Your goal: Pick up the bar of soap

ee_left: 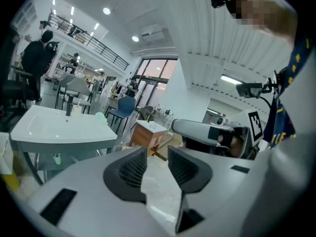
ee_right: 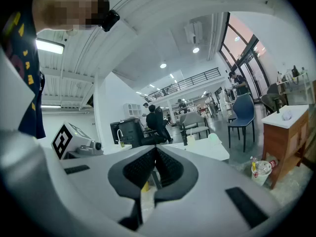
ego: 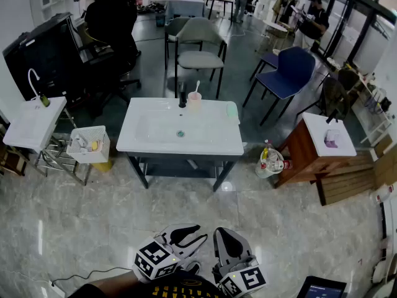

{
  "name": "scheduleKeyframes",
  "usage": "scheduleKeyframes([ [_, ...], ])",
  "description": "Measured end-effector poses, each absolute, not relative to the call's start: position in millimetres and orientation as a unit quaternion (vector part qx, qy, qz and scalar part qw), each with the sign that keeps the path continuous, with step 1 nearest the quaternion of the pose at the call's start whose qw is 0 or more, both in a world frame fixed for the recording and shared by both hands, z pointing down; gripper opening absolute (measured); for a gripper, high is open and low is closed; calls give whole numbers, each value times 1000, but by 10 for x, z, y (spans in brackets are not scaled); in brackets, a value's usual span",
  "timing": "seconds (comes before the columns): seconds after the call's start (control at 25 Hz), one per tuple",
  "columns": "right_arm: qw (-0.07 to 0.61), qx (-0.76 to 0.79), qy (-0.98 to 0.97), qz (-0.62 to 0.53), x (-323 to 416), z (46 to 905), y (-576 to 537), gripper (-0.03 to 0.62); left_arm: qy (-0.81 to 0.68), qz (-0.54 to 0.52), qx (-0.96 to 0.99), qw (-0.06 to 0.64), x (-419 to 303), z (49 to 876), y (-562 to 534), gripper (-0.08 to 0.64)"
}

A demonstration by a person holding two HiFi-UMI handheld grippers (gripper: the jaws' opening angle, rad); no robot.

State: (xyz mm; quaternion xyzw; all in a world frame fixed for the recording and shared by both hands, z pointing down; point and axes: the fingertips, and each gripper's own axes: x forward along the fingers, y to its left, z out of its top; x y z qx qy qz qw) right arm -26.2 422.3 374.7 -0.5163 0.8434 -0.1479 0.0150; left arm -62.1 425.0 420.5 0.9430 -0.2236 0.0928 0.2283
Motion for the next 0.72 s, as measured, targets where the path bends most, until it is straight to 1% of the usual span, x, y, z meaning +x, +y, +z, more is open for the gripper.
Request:
scheduleKeyframes([
  [0.12,19,-511,847,-149,-127,3800,4443,17,-229,92,948,201,-477,4174,4438,141],
  [0.28,15,-503,851,-150,-31,3807,4656,17,-230,96,946,206,-358,4174,4652,141],
  [0.44,15,-506,851,-138,52,3699,4745,17,-219,95,952,190,-241,4053,4758,141],
  [0.72,28,-519,842,-146,131,3720,4626,17,-213,92,955,185,-214,4058,4669,141],
])
